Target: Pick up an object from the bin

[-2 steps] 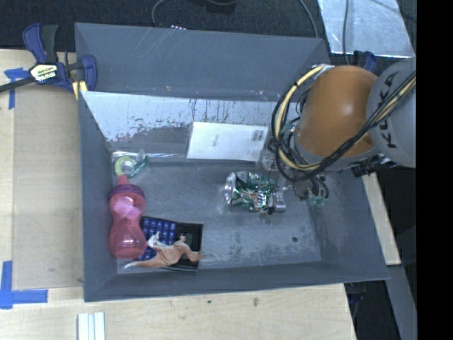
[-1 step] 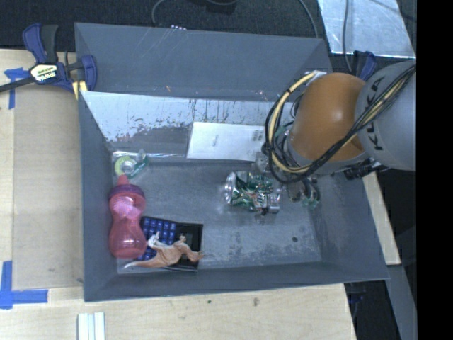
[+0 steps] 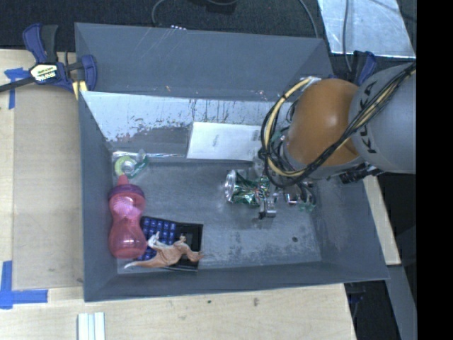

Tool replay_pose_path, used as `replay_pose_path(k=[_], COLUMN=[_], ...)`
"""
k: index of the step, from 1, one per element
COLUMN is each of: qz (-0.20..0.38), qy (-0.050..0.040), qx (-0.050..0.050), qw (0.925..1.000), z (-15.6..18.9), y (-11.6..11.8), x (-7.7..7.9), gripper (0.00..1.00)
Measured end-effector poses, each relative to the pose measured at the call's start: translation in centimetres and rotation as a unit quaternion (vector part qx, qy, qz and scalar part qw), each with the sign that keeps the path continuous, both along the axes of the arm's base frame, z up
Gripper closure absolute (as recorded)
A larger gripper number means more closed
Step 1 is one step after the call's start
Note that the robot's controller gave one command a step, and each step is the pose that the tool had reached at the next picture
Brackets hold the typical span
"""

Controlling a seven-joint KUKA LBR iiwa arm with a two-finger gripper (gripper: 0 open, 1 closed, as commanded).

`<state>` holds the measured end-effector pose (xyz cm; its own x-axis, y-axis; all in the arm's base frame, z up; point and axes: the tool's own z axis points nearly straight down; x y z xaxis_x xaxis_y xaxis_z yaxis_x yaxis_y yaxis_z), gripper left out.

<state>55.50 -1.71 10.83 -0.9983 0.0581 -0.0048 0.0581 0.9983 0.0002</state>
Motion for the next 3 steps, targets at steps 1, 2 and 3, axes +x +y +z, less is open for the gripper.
replay_pose_path(k=[1, 2, 3], qz=[0.004, 0.004, 0.037], qy=[0.0016, -0.0013, -0.0108], qx=[0.000, 0.000, -0.001], qw=[1.0000, 1.0000, 0.9992], z=[3.9, 5.5, 4.1], y=[0.3, 0.3, -0.6], x=[0.1, 0.3, 1.4], gripper=[0.00, 0.00, 0.00])
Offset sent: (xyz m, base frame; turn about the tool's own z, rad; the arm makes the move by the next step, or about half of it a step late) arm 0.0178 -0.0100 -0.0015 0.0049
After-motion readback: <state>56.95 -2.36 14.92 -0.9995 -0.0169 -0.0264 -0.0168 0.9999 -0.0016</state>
